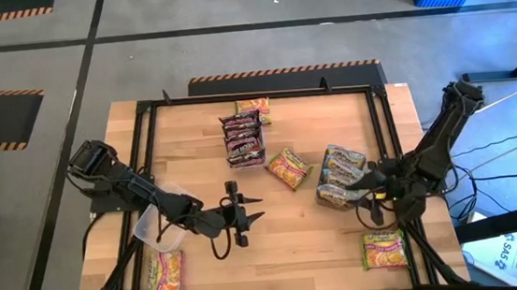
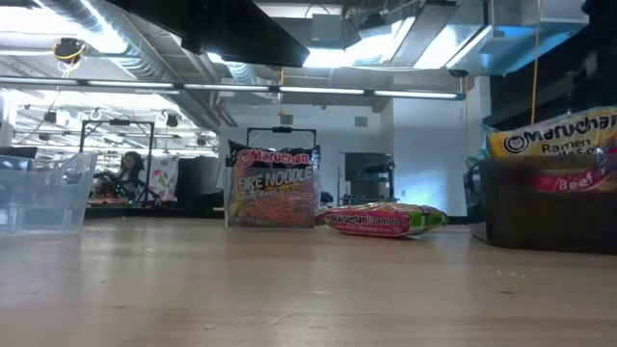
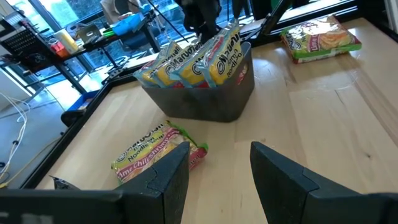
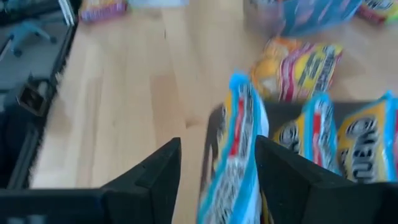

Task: Sort Maruchan noodles
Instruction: Put the blue noodle pack into the black bin

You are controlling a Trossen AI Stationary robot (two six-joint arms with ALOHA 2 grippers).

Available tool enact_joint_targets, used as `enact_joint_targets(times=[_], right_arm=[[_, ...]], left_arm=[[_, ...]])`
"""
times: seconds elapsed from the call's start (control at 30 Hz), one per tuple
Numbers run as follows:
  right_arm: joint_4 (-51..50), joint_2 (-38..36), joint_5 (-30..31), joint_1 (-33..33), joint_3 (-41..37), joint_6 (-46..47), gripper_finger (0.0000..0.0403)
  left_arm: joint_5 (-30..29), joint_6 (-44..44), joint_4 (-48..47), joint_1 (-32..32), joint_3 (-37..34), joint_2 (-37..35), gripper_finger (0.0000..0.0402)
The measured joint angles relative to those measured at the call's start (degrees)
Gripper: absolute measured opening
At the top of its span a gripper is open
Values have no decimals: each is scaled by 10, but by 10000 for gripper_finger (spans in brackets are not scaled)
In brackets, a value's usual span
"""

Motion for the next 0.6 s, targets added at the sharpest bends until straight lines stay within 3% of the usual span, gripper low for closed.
enact_joint_targets(times=[0.23, 0.43, 0.6], right_arm=[[22, 18, 33, -47, 6, -37, 139], [48, 53, -23, -77, -28, -47, 58], [47, 66, -24, -76, -28, -63, 7]], left_arm=[[0, -3, 0, 0, 0, 0, 163], [0, -3, 0, 0, 0, 0, 163], [0, -4, 0, 0, 0, 0, 163]])
